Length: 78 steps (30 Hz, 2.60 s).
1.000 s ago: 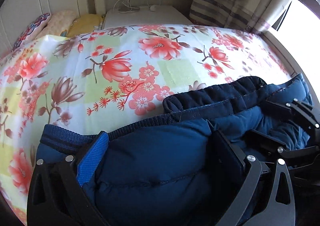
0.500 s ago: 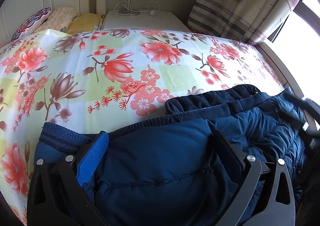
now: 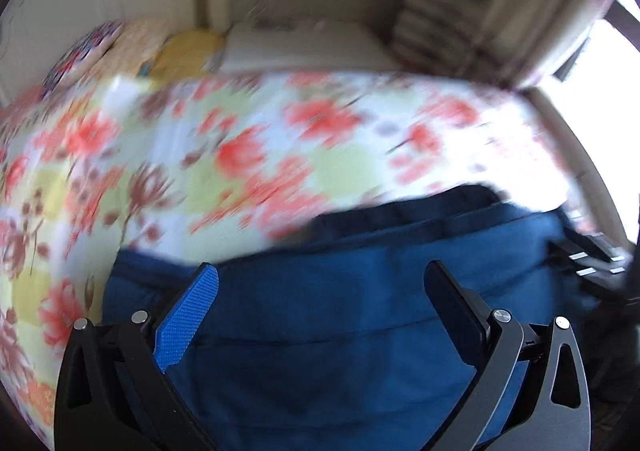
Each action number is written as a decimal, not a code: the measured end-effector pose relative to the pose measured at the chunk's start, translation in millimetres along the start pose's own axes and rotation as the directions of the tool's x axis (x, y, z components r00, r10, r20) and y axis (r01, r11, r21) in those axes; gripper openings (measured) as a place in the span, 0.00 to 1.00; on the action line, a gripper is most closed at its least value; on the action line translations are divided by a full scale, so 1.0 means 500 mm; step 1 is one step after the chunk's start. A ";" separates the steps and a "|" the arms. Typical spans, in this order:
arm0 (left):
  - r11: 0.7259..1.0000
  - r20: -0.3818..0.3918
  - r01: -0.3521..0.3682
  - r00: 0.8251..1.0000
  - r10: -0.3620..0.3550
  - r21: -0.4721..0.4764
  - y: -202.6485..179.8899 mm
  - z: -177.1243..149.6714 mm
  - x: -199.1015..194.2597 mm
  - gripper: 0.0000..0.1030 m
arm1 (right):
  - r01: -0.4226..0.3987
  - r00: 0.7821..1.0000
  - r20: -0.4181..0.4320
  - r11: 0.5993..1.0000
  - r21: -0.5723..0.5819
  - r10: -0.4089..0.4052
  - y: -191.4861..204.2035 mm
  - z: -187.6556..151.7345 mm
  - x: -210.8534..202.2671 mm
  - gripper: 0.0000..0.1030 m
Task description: Fold large clothes
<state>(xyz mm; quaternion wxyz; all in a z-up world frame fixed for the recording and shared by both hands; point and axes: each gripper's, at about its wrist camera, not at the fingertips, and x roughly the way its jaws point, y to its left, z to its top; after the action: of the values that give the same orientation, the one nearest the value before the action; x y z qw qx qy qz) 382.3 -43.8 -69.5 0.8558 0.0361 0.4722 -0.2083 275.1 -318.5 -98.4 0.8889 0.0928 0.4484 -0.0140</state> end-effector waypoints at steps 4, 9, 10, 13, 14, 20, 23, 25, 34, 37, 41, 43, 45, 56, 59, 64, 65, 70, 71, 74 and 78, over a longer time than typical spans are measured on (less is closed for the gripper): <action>0.983 0.040 -0.023 0.999 0.016 0.184 -0.162 0.013 0.018 0.96 | 0.009 1.000 0.004 1.000 -0.005 -0.009 0.000 -0.002 -0.001 0.68; 0.990 -0.098 0.034 0.995 -0.020 0.139 -0.148 -0.020 0.142 0.96 | -0.006 1.000 0.010 1.000 0.005 0.006 -0.004 -0.001 -0.005 0.68; 0.990 -0.097 0.054 0.994 -0.042 0.129 -0.137 -0.018 0.133 0.96 | -0.006 1.000 0.010 1.000 0.005 0.006 -0.005 -0.002 -0.005 0.68; 0.988 -0.019 -0.031 0.999 0.034 0.152 -0.096 -0.025 0.075 0.96 | -0.010 1.000 0.011 1.000 0.009 0.010 -0.005 -0.002 -0.005 0.68; 0.990 0.005 -0.087 0.996 0.087 0.110 -0.052 -0.026 0.053 0.96 | -0.013 1.000 0.012 1.000 0.011 0.013 -0.006 -0.003 -0.005 0.68; 0.976 -0.003 0.030 1.000 -0.031 -0.218 0.221 -0.084 0.026 0.95 | -0.025 1.000 0.010 1.000 0.014 0.024 -0.004 -0.002 -0.001 0.70; 0.988 0.001 -0.033 0.999 0.034 -0.151 0.191 -0.084 0.038 0.96 | -0.027 1.000 0.008 0.999 0.017 0.027 -0.006 -0.001 0.001 0.70; 0.989 -0.004 -0.066 0.998 0.067 -0.130 0.178 -0.079 0.044 0.96 | -0.034 0.999 0.009 0.999 0.024 0.033 -0.009 -0.001 0.000 0.70; 0.984 0.159 -0.098 0.980 0.121 -0.148 0.090 -0.093 -0.121 0.94 | 0.007 0.995 0.097 0.988 -0.155 0.008 0.138 -0.018 -0.143 0.70; 0.988 0.177 -0.150 0.972 0.152 -0.022 -0.020 -0.113 -0.133 0.95 | -0.028 0.994 0.089 0.942 -0.334 0.061 0.259 -0.073 -0.172 0.75; 0.965 0.021 -0.251 0.968 0.250 0.073 -0.077 -0.168 0.018 0.96 | -0.008 1.000 0.010 0.899 -0.439 0.013 0.326 -0.154 -0.086 0.77; 0.979 0.045 -0.205 0.978 0.204 0.014 -0.054 -0.177 0.014 0.96 | -0.035 0.999 0.004 0.919 -0.392 0.040 0.309 -0.151 -0.084 0.78; 0.979 0.049 -0.204 0.978 0.203 0.018 -0.050 -0.185 0.011 0.96 | -0.056 0.998 0.000 0.924 -0.379 0.061 0.300 -0.153 -0.081 0.78; 0.918 0.111 -0.390 0.911 0.397 -0.074 0.093 -0.239 -0.121 0.96 | 0.069 0.996 0.066 0.978 -0.197 -0.057 0.068 -0.193 -0.185 0.80; 0.942 0.079 -0.231 0.963 0.257 -0.244 0.191 -0.281 -0.103 0.96 | -0.049 0.996 0.065 0.993 -0.104 0.056 0.011 -0.211 -0.167 0.82; 0.929 0.089 -0.302 0.941 0.327 -0.213 0.165 -0.276 -0.114 0.96 | 0.072 0.994 0.096 0.984 -0.162 -0.057 0.047 -0.211 -0.178 0.83; 0.913 0.120 -0.360 0.915 0.386 -0.195 0.142 -0.281 -0.131 0.95 | 0.105 0.988 0.129 0.980 -0.167 -0.084 0.054 -0.218 -0.197 0.83; 0.947 0.266 -0.295 0.910 0.319 -0.126 0.022 -0.320 -0.230 0.95 | 0.036 0.974 0.226 0.964 -0.264 0.025 0.149 -0.250 -0.284 0.83; 0.958 0.271 -0.271 0.919 0.288 -0.098 0.002 -0.329 -0.233 0.95 | 0.017 0.974 0.222 0.954 -0.300 0.053 0.175 -0.251 -0.285 0.83; 0.957 0.247 -0.291 0.928 0.278 0.017 -0.084 -0.357 -0.205 0.95 | -0.006 0.983 0.166 0.913 -0.408 0.081 0.255 -0.273 -0.253 0.83; 0.943 0.196 -0.327 0.930 0.310 0.061 -0.101 -0.387 -0.122 0.96 | -0.016 0.991 0.116 0.910 -0.415 0.071 0.265 -0.294 -0.183 0.85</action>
<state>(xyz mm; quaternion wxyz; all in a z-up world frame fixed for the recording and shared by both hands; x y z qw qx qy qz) 180.6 -19.9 -119.5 0.9155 0.1326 0.3688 -0.0910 117.7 -167.6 -90.3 0.9155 -0.0882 0.3808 0.0949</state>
